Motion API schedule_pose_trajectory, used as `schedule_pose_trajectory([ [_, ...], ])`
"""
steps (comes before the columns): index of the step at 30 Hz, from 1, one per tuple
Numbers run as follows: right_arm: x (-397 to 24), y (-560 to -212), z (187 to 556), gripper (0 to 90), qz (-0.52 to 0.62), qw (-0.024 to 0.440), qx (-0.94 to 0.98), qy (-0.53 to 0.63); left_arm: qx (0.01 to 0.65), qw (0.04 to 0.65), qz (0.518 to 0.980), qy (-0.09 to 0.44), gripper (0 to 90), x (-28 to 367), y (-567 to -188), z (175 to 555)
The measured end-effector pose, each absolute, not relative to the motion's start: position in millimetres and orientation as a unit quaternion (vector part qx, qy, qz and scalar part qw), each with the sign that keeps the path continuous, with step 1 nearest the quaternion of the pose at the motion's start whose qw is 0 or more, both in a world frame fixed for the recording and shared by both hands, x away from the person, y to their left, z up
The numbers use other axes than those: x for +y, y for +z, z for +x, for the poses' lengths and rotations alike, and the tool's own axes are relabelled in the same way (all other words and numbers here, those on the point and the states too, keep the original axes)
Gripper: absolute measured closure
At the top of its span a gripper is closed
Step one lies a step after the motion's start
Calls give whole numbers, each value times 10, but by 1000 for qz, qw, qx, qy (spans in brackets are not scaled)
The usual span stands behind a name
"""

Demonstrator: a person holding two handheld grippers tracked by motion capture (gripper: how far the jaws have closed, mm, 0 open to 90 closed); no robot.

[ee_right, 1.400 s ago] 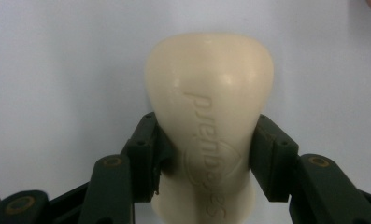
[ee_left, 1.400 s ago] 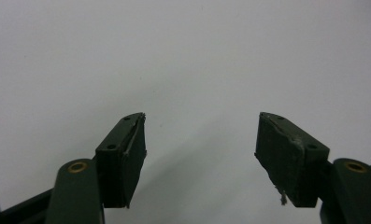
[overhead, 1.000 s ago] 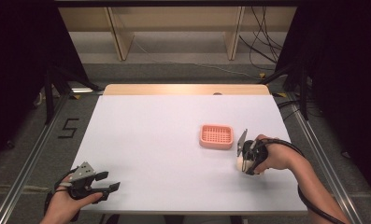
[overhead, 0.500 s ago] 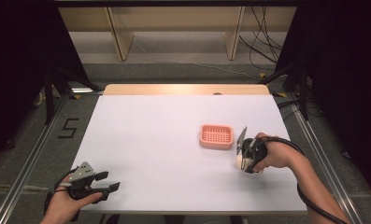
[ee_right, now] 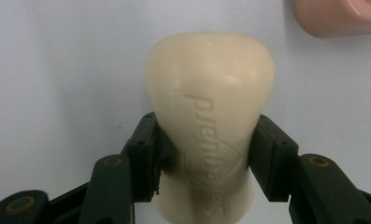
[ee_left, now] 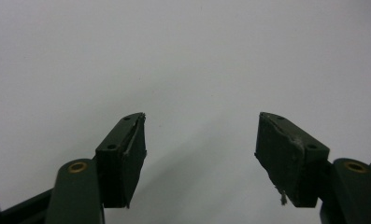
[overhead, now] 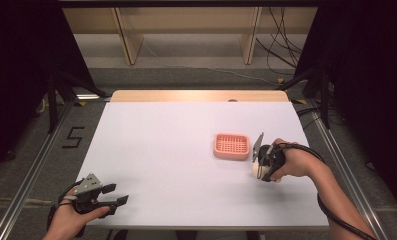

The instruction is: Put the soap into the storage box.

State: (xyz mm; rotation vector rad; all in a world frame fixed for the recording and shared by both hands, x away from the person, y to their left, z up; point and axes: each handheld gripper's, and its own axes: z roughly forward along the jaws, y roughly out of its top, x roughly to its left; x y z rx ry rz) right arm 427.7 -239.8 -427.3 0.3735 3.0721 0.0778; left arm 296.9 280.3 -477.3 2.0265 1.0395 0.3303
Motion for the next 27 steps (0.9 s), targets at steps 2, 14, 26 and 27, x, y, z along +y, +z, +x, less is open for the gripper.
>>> schedule_pose_trajectory([
  [2,-2397,-4268,4284,507,121,24,992,25,401,407,809,138,329,2814,-4770,2980],
  [14,-2404,-4239,4347,507,118,36,992,26,410,417,800,136,329,2789,-4787,2972],
  [26,-2352,-4206,4416,507,115,37,992,26,413,416,799,137,329,2789,-4785,2968],
  [27,-2342,-4202,4423,507,111,41,993,26,411,416,800,136,329,2795,-4784,2973],
])
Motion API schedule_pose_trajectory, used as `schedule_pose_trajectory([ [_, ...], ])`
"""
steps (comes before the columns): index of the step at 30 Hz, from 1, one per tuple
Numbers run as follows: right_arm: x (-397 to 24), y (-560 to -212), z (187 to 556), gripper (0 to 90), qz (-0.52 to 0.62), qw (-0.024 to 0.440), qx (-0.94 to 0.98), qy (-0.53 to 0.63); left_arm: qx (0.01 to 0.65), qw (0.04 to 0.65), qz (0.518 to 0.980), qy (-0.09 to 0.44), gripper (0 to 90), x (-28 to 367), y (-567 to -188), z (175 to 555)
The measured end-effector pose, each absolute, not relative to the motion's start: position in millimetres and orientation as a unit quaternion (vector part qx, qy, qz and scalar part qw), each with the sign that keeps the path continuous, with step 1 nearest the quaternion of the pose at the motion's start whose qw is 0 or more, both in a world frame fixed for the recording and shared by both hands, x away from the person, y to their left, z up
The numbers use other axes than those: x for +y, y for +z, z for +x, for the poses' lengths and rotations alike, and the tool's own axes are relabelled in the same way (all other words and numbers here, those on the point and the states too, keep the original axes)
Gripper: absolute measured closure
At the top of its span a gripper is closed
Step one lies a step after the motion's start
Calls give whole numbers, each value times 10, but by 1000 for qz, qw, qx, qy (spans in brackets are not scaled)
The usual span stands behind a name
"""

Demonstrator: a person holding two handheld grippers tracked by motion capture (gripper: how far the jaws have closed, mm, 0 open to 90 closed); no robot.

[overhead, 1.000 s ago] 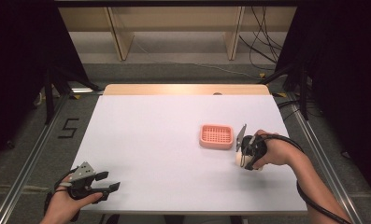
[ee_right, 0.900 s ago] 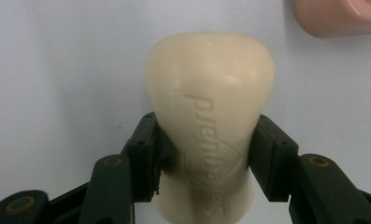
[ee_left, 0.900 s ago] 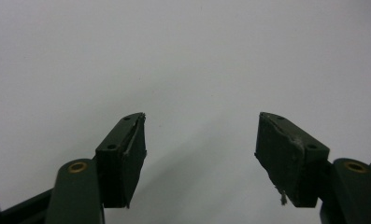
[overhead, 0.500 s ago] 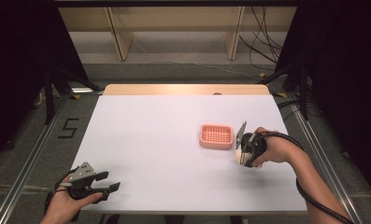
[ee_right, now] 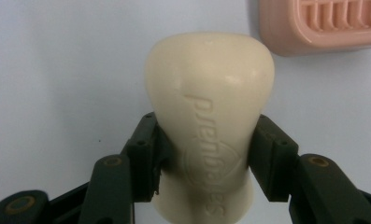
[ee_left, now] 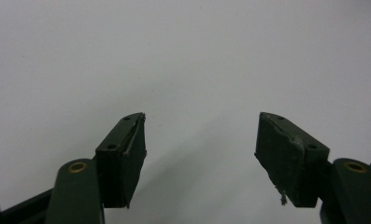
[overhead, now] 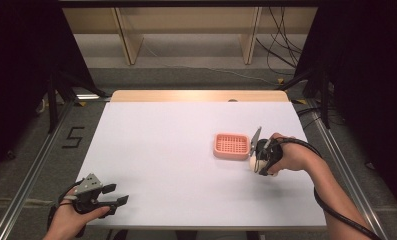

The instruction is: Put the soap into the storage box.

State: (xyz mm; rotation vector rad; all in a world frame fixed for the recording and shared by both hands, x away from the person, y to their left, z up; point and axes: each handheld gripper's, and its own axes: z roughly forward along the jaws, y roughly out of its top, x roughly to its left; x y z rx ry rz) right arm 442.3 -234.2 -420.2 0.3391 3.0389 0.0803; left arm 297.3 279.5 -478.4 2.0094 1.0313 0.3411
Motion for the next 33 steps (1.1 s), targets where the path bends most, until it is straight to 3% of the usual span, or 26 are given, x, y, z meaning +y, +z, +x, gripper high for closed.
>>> schedule_pose_trajectory([
  [33,-2261,-4171,4523,507,116,47,992,33,409,414,802,136,329,2801,-4781,2972],
])
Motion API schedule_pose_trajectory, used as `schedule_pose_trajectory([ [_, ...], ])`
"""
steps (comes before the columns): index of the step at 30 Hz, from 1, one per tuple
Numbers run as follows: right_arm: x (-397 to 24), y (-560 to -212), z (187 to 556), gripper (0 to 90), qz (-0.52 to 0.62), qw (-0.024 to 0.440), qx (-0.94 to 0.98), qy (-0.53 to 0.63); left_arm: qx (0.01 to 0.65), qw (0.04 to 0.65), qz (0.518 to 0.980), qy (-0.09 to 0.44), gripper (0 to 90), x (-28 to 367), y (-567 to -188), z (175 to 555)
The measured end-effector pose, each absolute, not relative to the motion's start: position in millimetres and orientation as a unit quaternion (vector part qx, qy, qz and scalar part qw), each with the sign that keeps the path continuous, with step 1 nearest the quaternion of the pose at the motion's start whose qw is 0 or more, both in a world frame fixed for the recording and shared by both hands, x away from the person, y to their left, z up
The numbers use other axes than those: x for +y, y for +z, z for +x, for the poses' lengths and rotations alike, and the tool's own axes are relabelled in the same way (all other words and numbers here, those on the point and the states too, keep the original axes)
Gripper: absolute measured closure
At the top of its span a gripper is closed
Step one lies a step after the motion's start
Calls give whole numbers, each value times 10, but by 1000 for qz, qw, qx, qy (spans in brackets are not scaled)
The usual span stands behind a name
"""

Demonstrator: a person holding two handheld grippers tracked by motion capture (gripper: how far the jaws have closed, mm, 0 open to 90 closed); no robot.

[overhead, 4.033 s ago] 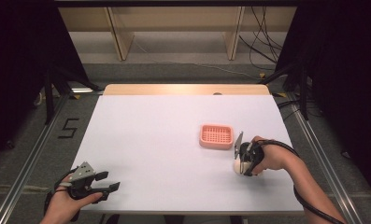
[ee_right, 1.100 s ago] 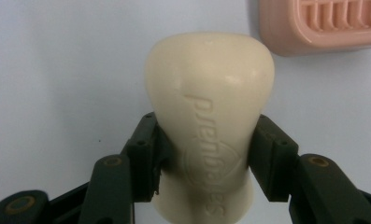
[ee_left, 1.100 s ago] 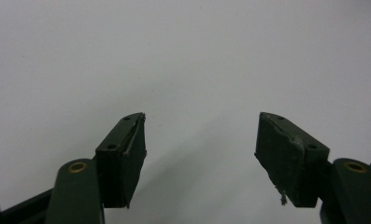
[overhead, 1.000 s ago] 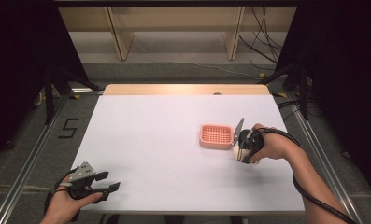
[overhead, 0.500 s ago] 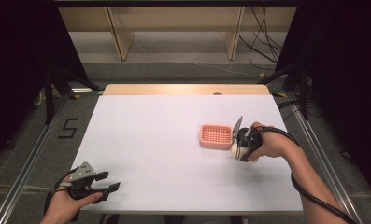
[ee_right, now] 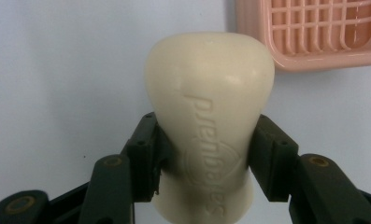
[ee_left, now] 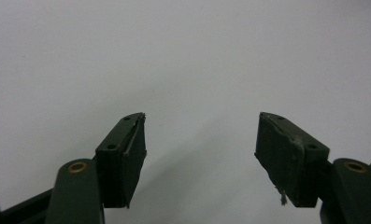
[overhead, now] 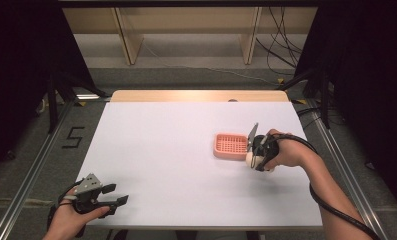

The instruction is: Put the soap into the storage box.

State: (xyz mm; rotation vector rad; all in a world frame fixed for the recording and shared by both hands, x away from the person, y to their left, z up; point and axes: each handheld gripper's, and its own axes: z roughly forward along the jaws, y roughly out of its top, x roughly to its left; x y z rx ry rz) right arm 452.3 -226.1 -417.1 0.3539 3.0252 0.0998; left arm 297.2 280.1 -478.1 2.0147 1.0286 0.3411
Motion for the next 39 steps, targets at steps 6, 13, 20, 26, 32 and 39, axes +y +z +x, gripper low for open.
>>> schedule_pose_trajectory([
  [6,-2244,-4167,4548,507,108,55,992,33,408,412,804,133,329,2806,-4778,2974],
  [13,-2220,-4148,4573,507,108,57,992,35,408,413,803,134,329,2806,-4777,2973],
  [20,-2205,-4135,4584,507,112,60,991,35,408,412,804,134,329,2808,-4777,2975],
  [26,-2195,-4132,4601,507,109,65,991,36,408,413,803,134,329,2808,-4777,2974],
  [32,-2198,-4133,4633,507,101,68,992,39,408,412,803,133,329,2807,-4779,2974],
  [39,-2181,-4123,4627,507,127,52,990,37,409,412,803,133,329,2808,-4778,2974],
])
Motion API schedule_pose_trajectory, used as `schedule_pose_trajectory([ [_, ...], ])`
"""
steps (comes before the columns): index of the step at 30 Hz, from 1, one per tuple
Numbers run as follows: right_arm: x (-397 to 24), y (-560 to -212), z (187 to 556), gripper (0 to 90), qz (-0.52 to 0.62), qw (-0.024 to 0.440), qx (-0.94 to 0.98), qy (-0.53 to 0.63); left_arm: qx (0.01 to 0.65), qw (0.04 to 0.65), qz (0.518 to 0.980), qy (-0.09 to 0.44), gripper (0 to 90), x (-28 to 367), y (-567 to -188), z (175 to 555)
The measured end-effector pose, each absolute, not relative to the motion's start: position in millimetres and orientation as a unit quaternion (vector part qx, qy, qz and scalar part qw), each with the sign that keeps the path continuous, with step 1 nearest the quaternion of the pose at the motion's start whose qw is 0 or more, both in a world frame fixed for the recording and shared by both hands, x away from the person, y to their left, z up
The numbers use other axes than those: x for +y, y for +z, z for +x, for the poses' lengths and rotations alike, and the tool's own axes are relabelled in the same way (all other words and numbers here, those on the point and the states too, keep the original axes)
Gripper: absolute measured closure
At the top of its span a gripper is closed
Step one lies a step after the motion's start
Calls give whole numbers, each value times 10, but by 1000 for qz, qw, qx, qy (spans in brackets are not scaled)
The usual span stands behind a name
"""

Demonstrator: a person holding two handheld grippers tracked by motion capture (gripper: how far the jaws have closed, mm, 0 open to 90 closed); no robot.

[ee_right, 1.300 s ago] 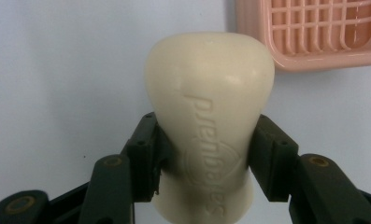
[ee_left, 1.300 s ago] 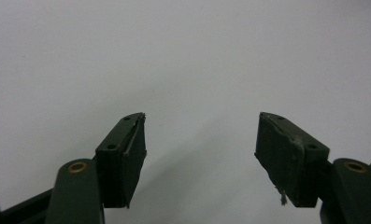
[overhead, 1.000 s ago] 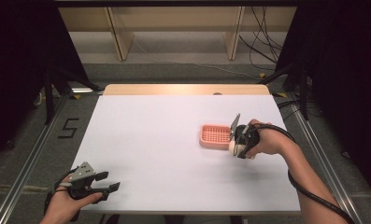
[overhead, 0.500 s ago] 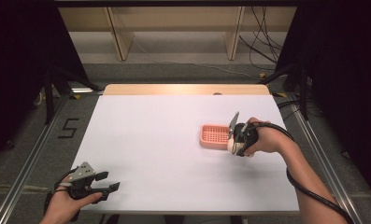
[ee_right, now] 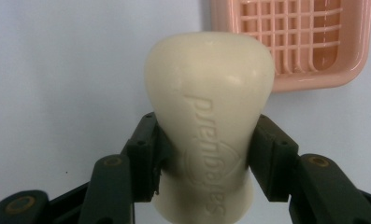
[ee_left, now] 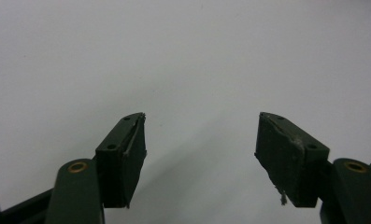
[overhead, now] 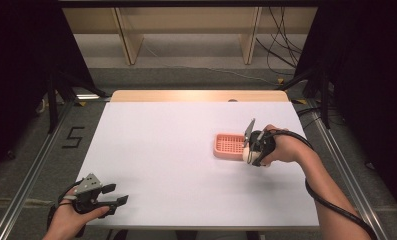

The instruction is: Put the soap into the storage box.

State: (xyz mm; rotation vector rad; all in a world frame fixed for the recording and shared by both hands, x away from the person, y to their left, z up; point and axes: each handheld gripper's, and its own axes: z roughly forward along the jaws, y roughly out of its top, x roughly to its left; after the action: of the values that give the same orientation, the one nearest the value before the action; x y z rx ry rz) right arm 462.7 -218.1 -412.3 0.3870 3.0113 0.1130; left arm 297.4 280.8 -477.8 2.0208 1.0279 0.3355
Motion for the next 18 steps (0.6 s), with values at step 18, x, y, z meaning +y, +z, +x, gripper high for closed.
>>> schedule_pose_trajectory([
  [18,-2136,-4116,4694,507,109,67,991,40,408,416,801,136,329,2803,-4786,2977],
])
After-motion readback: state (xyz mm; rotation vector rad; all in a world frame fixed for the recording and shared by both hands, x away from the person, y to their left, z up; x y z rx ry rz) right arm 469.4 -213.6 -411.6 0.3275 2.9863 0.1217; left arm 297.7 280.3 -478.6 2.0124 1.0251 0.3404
